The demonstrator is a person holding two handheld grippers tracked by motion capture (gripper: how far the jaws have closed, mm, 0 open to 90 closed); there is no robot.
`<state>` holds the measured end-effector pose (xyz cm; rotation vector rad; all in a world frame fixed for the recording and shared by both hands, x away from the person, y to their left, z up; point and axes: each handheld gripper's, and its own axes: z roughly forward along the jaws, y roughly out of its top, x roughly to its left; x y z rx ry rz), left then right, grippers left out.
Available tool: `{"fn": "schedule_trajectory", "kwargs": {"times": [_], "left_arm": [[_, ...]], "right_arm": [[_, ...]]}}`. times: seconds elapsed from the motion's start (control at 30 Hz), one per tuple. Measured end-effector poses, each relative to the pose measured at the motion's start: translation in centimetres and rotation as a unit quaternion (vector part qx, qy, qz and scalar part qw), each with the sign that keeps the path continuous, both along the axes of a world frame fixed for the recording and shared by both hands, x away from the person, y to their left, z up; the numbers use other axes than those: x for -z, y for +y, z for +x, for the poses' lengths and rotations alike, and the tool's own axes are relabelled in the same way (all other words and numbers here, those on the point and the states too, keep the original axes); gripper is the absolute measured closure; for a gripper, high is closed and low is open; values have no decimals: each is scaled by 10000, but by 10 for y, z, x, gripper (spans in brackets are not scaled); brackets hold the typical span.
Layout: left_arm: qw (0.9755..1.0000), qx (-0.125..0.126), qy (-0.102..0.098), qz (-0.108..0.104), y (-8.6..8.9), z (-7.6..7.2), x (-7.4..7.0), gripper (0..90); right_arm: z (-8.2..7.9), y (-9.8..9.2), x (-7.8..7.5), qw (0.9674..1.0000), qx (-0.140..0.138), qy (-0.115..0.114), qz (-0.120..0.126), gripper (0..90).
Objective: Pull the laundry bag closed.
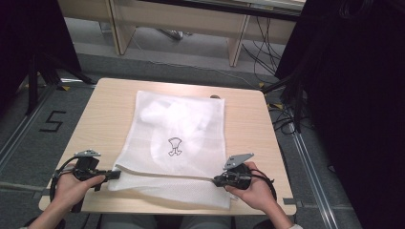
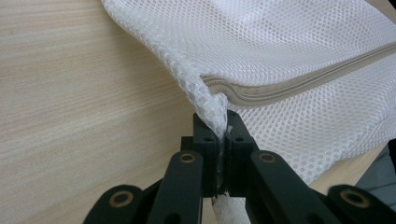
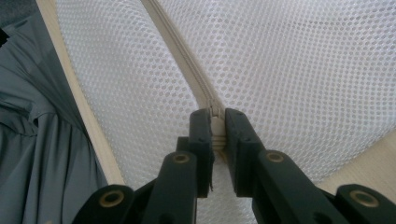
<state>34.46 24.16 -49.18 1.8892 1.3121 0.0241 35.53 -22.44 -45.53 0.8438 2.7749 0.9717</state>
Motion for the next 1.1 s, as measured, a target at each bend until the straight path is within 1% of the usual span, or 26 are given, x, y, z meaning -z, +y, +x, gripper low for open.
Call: {"fn": "schedule_trajectory", "kwargs": {"times": [0.03, 0.07, 0.1, 0.13, 0.17, 0.2, 0.3, 0.33, 0.37, 0.4, 0.43, 0.47, 0.5, 0.57, 0.63, 0.67, 0.7, 0.73, 0.8, 0.83, 0.87, 0.9, 0.93, 1.03, 1.07, 1.1], "left_arm": [[10000, 11, 15, -11, 0, 0, 0, 855], [10000, 30, 20, 2, 0, 0, 0, 855], [10000, 29, 14, 14, 0, 0, -1, 855], [10000, 22, 13, 34, 0, 0, 0, 855], [10000, 4, -3, 91, 1, 0, 0, 855], [9999, -5, 5, 124, 2, 1, 0, 855], [9999, -63, -9, 88, 3, 1, 0, 856], [9999, -112, -45, 49, 2, 1, 1, 855], [9999, 43, 36, 153, 4, 1, 0, 855], [10000, -29, 23, 79, 2, 1, 0, 855], [10000, -21, 25, 79, 2, 1, 0, 856], [9999, -59, -8, 100, 2, 1, 0, 855], [10000, -23, 28, 82, 2, 1, 0, 855], [9997, 106, 38, 214, 5, 2, -1, 855], [9997, 120, 40, 212, 6, 2, -1, 855], [9997, 108, 39, 221, 5, 2, -1, 855], [9999, -61, 24, 86, 3, 1, 0, 855], [9999, -65, 35, 78, 3, 1, 0, 855], [9999, -41, 30, 88, 3, 2, 0, 855], [9999, 5, 37, 147, 4, 2, 0, 855], [9999, -4, 33, 154, 4, 2, 0, 854], [10000, -42, 45, 73, 3, 2, 0, 855], [9996, 136, 61, 221, 6, 2, -1, 854], [9999, 43, 64, 133, 4, 2, 0, 854], [10000, -32, 68, 66, 3, 2, 0, 854], [10000, -28, 72, 63, 3, 2, 0, 854]], "right_arm": [[-1, -1, -1, 9999, 23, 79, -69, 826], [0, -2, 1, 10000, 38, -4, 0, 825], [0, -2, 1, 10000, 38, -4, 0, 825], [0, -3, -1, 9999, 6, 43, -94, 825], [-1, -3, 1, 10000, 84, 6, -21, 826], [0, -5, 1, 9999, 93, -19, -97, 826], [-2, -13, 2, 9997, 247, 53, -56, 826], [-1, -16, 3, 9997, 223, -38, -28, 825], [-2, -17, 3, 9996, 294, 12, -31, 825], [-4, -17, 3, 9994, 343, 87, -20, 825], [-4, -19, 3, 9993, 361, 37, -49, 825], [-6, -18, 3, 9990, 421, 159, 5, 825], [-4, -20, 4, 9994, 349, 7, -54, 825], [-5, -20, 3, 9992, 387, 96, -42, 826], [-3, -22, 4, 9994, 329, 1, -88, 826], [-2, -23, 5, 9996, 288, 9, -51, 825], [-2, -23, 5, 9994, 329, -24, -141, 825], [-3, -24, 6, 9990, 396, 129, -152, 825], [-2, -25, 7, 9992, 350, 57, -174, 826], [-3, -25, 7, 9984, 488, 150, -244, 825], [-2, -26, 8, 9987, 419, 155, -240, 825], [-1, -28, 7, 9984, 394, 142, -381, 825], [-1, -28, 8, 9985, 365, 175, -361, 825], [0, -29, 9, 9982, 324, 268, -419, 826], [-2, -28, 9, 9975, 435, 367, -423, 826], [0, -28, 10, 9977, 369, 337, -465, 826]]}}
